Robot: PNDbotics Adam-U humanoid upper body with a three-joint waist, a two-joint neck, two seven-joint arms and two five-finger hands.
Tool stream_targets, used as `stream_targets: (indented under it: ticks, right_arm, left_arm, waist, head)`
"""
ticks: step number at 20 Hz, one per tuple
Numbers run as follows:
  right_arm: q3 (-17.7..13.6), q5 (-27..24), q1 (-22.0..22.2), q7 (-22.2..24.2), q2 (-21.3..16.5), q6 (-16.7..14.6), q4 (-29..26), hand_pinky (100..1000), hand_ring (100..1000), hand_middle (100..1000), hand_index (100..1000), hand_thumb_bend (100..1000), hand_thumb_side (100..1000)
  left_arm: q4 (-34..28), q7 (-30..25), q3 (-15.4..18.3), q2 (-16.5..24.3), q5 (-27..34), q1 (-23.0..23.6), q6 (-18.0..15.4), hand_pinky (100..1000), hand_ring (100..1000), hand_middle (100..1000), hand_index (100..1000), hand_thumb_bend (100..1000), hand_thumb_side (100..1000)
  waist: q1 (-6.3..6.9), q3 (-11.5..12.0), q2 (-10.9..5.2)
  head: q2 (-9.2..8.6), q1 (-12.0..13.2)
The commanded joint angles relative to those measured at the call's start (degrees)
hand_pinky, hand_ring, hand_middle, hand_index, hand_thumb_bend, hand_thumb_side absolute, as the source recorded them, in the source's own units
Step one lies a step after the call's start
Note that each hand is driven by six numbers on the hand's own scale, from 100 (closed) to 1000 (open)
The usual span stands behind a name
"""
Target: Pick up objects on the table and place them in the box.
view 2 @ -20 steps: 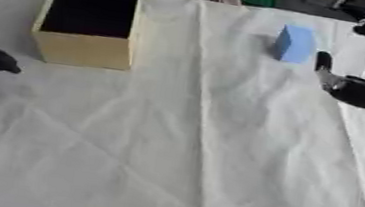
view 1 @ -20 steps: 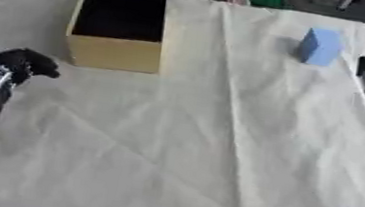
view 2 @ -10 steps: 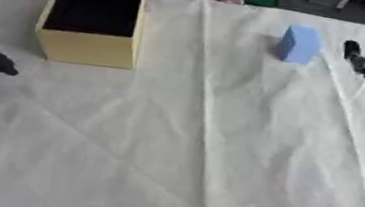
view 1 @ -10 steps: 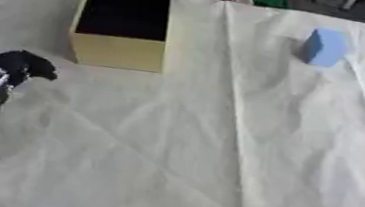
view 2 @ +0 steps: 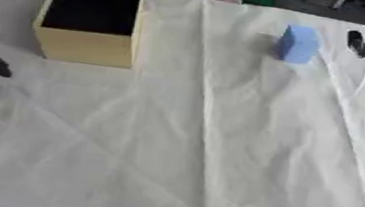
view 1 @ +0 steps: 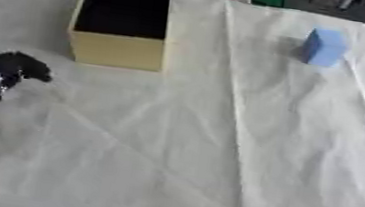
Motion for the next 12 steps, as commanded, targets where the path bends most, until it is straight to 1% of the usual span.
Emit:
stream_targets:
  ticks: [1,4,7,9,12]
  right_arm:
    - [-1.9,3.2,-2.8,3.0,-0.3,-0.8,4.5,963,1000,968,1000,100,285]
    - [-3.1,6.1,-5.6,5.9,1.1,-1.5,9.0,966,1000,973,1000,100,281]
    - [-4.5,9.1,-7.6,7.6,2.6,-2.1,11.5,969,1000,979,1000,100,277]
    - [-4.9,11.1,-8.6,6.9,3.7,-2.3,12.4,969,1000,982,1000,100,276]
    - [-4.6,14.0,-9.3,4.7,5.0,-2.7,13.1,972,1000,992,1000,100,280]
  left_arm:
    - [-1.0,-0.5,-0.3,1.6,-0.1,-0.7,-0.1,822,670,624,709,100,909]
    - [-1.0,-0.8,-0.5,1.7,-0.1,-0.6,-0.3,822,670,624,710,100,909]
    - [-1.0,-0.9,-0.6,1.7,-0.1,-0.5,-0.4,822,670,624,710,100,910]
    - [-1.0,-1.0,-0.7,1.6,0.0,-0.5,-0.4,822,670,624,710,100,912]
    - [-0.9,-1.2,-0.9,1.4,0.0,-0.5,-0.4,822,670,624,710,100,913]
  waist:
    - [0.09,0.2,-0.93]
    - [0.16,0.6,-1.03]
    - [0.28,1.0,-1.11]
    - [0.37,1.1,-1.12]
    - [0.46,1.3,-1.1]
  head:
    - [-0.75,-1.1]
    - [-0.83,-1.8]
    - [-0.97,-2.4]
    - [-1.0,-2.8]
    - [-1.01,-3.0]
